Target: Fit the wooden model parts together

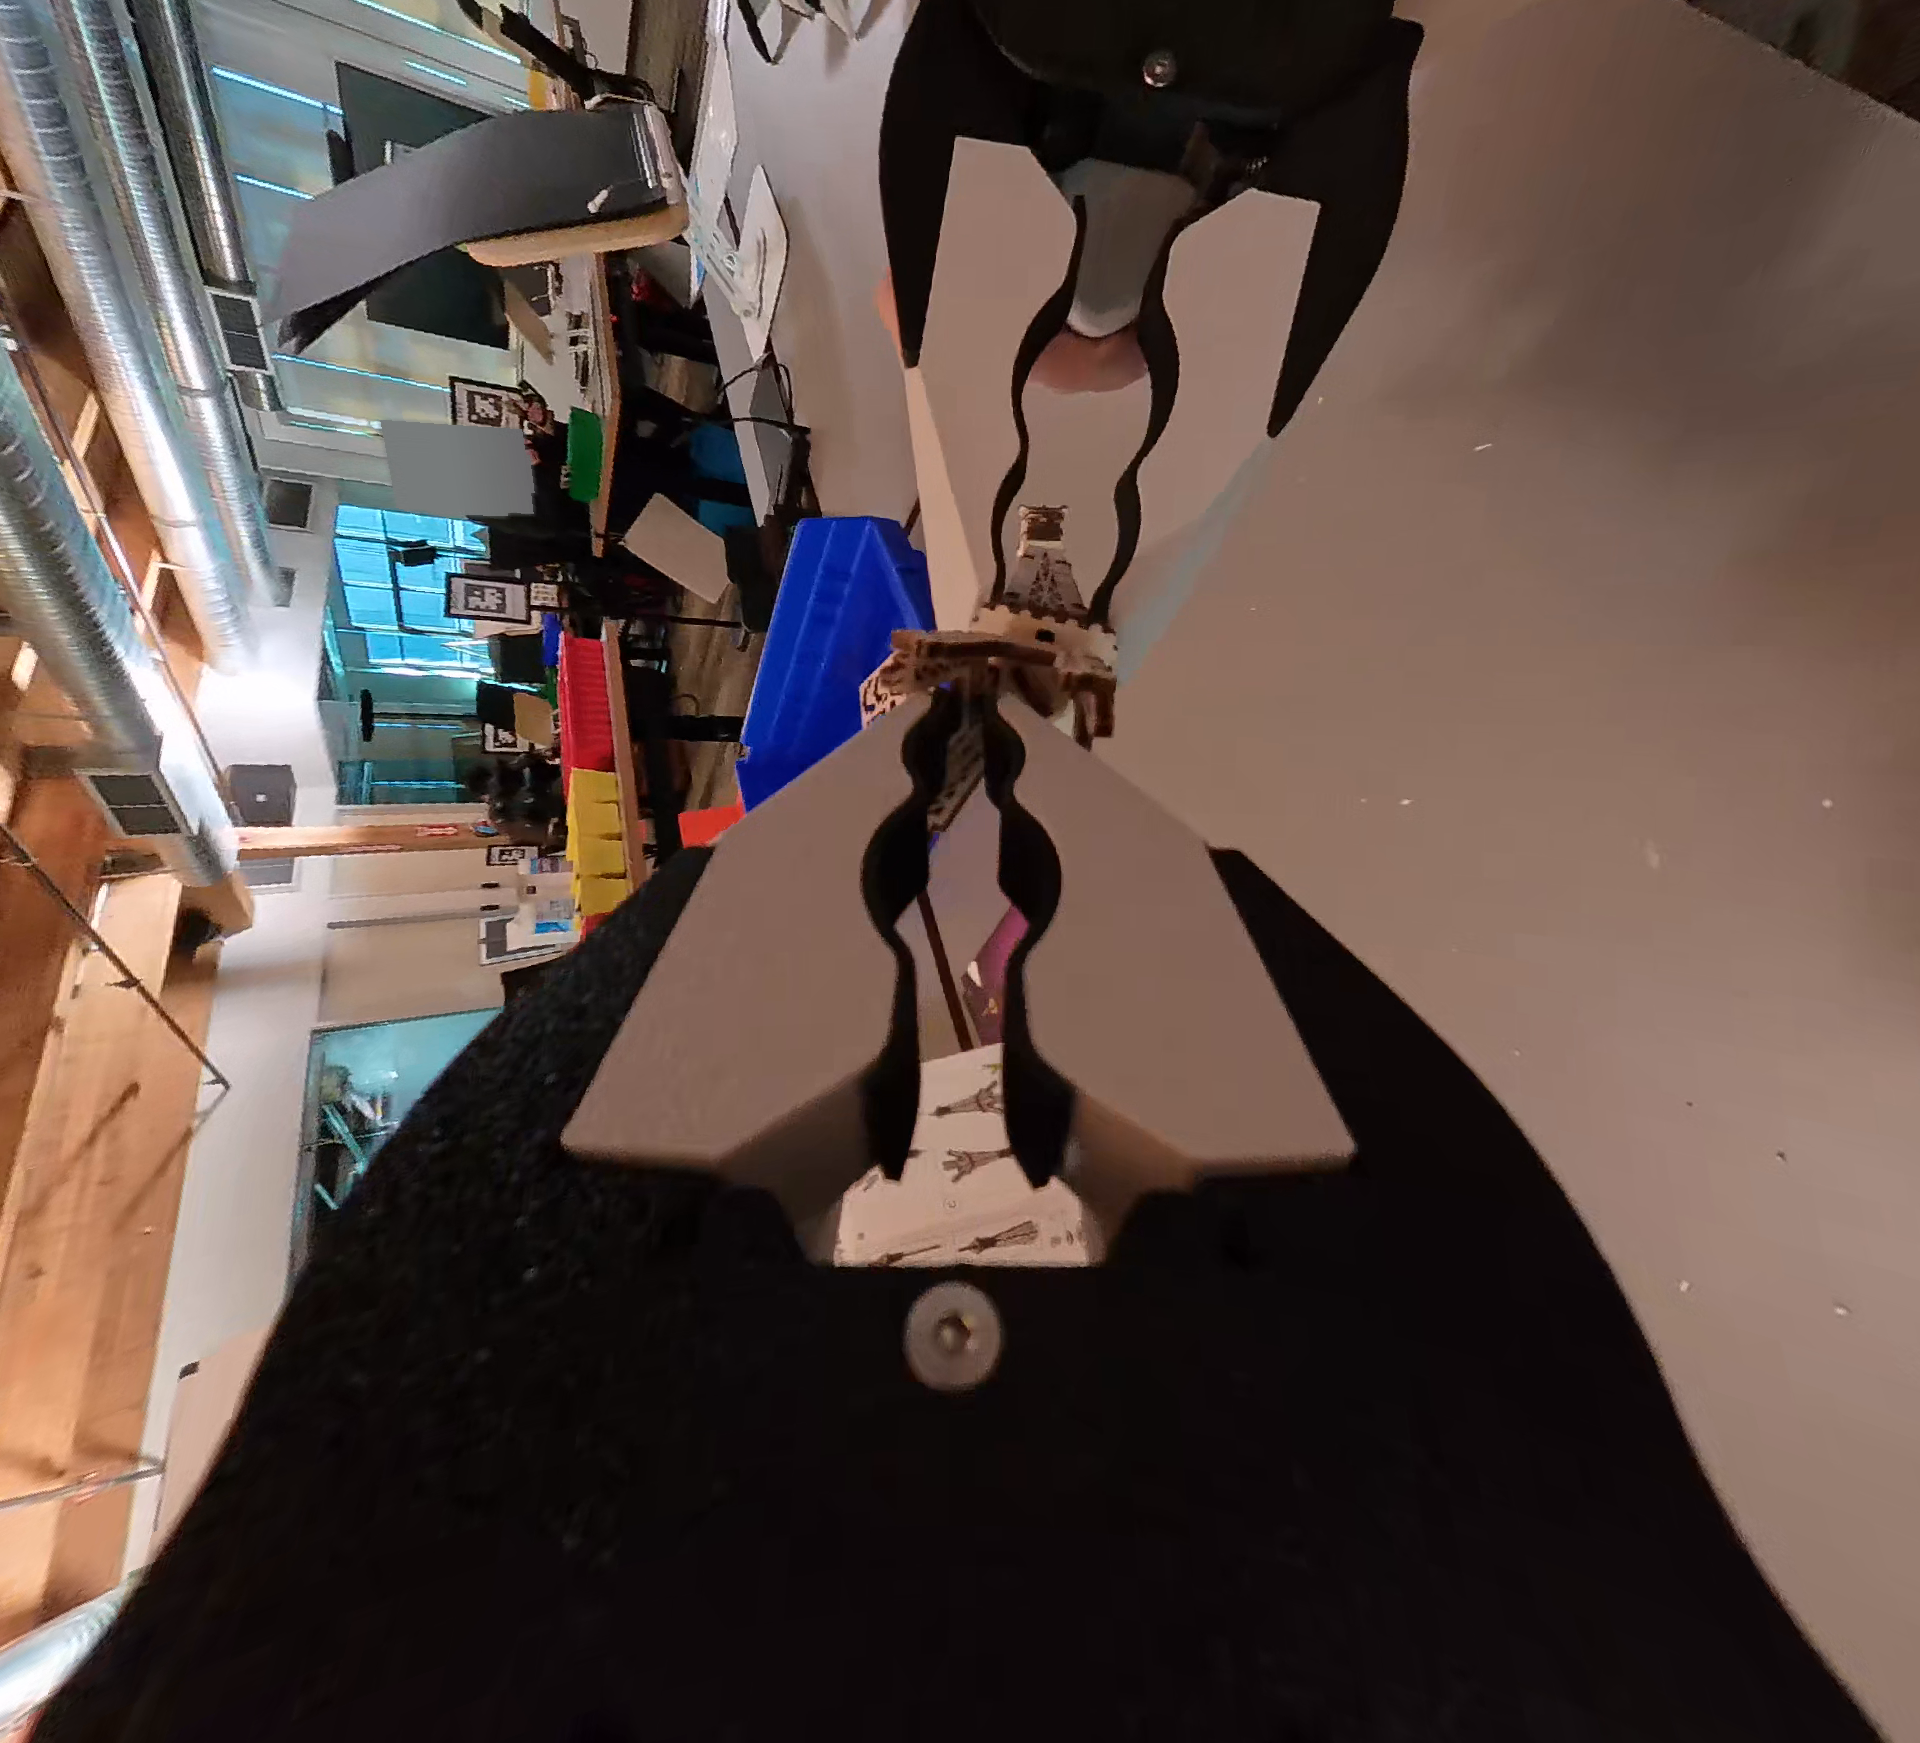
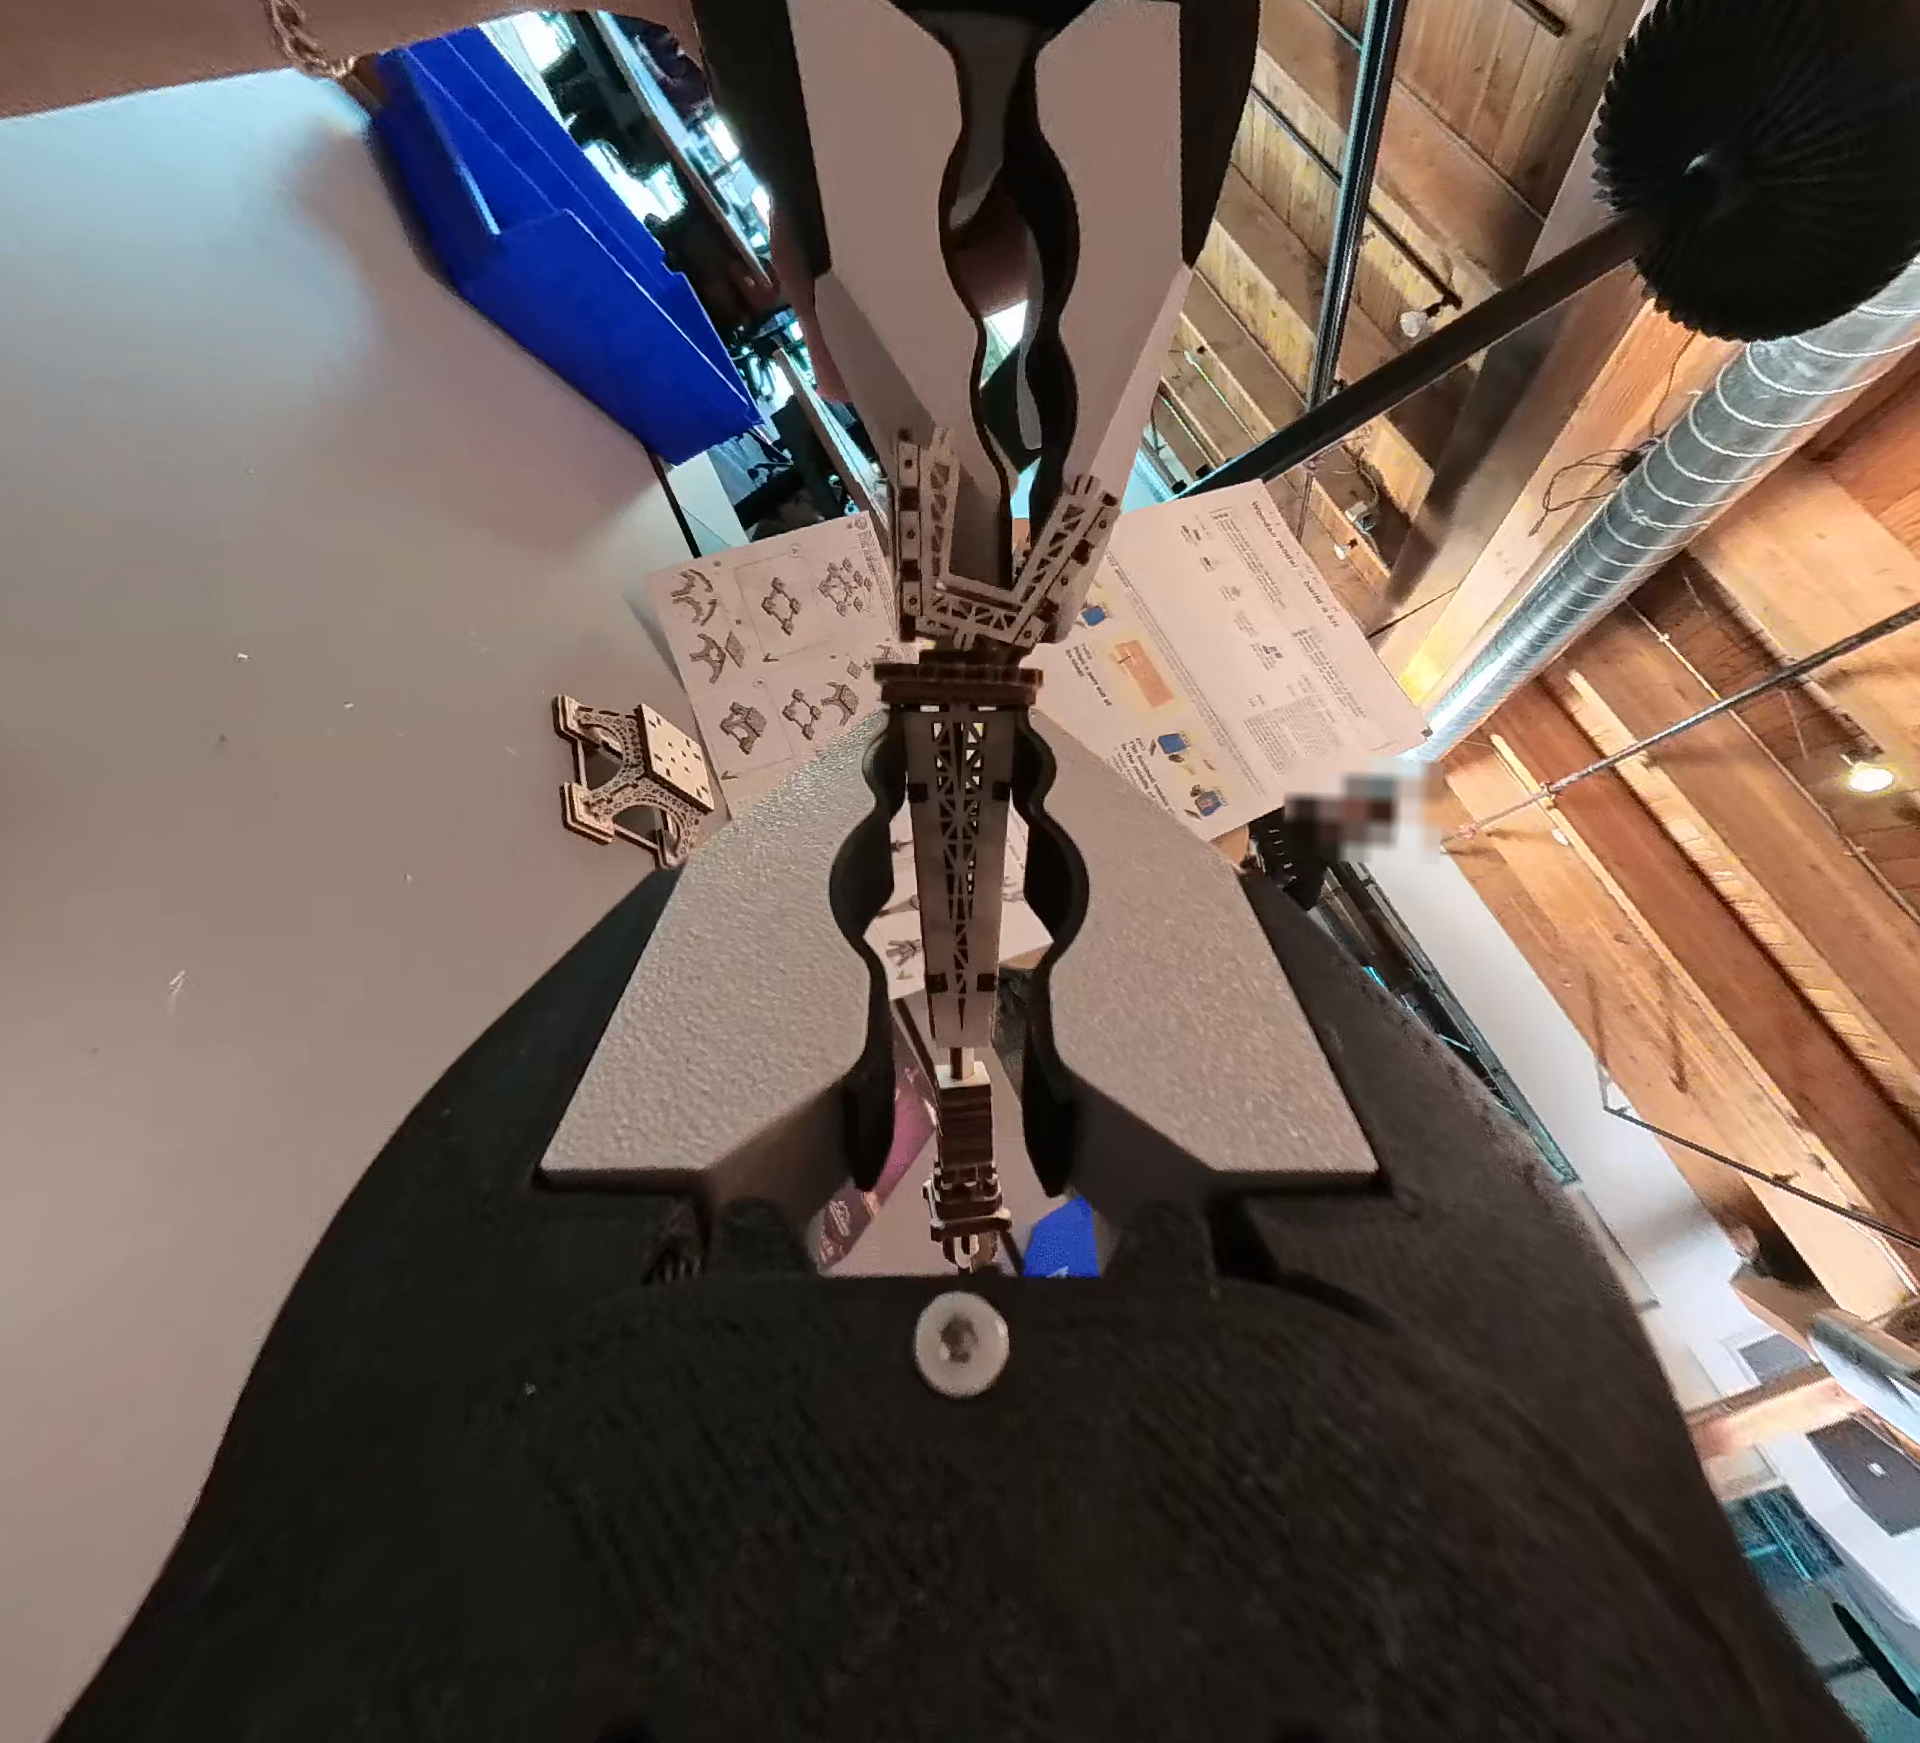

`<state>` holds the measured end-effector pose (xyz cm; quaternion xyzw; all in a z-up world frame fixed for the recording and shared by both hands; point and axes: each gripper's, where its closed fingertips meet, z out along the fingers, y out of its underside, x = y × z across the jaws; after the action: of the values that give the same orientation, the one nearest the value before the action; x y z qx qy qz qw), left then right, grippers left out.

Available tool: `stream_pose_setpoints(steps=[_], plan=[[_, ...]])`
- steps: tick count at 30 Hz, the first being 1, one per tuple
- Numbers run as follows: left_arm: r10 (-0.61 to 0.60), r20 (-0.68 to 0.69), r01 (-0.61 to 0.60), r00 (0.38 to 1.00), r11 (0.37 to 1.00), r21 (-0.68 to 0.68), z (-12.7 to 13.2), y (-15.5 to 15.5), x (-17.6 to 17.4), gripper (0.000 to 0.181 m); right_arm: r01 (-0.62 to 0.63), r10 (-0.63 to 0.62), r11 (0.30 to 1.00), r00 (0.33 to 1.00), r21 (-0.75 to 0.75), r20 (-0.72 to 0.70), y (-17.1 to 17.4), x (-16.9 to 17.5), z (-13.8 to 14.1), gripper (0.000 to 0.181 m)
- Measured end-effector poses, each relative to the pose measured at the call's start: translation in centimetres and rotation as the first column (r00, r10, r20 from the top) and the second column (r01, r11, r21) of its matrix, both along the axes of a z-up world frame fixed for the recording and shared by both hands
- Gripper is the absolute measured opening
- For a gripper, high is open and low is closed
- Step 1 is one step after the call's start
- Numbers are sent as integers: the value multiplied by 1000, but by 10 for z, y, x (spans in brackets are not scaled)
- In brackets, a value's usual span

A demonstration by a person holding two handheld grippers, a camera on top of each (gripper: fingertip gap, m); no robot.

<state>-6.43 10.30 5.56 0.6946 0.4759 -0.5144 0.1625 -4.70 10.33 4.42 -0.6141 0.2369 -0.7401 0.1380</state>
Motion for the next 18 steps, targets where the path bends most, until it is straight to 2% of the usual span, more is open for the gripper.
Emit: stream_pose_setpoints(steps=[4, 10, 15, 18], plan=[[1, 44, 0, 999, 999, -33, -2, -5, -3, 1, 21, -21, 1000, 1000, 11, -17, -6, -2, -1, 18], [1, 67, 6, 998, 994, -109, 2, -9, -12, 2, -34, 32, 992, 999, 118, 16, -9, -10, 2, 18], [12, 94, -6, 996, 998, -67, -7, -7, -13, 1, -4, 6, 999, 999, 49, -48, -10, -12, -4, 18], [-13, 59, 14, 998, 1000, -19, -7, 0, -12, 1, -9, 9, 1000, 997, 5, -73, -6, -13, -6, 17]])
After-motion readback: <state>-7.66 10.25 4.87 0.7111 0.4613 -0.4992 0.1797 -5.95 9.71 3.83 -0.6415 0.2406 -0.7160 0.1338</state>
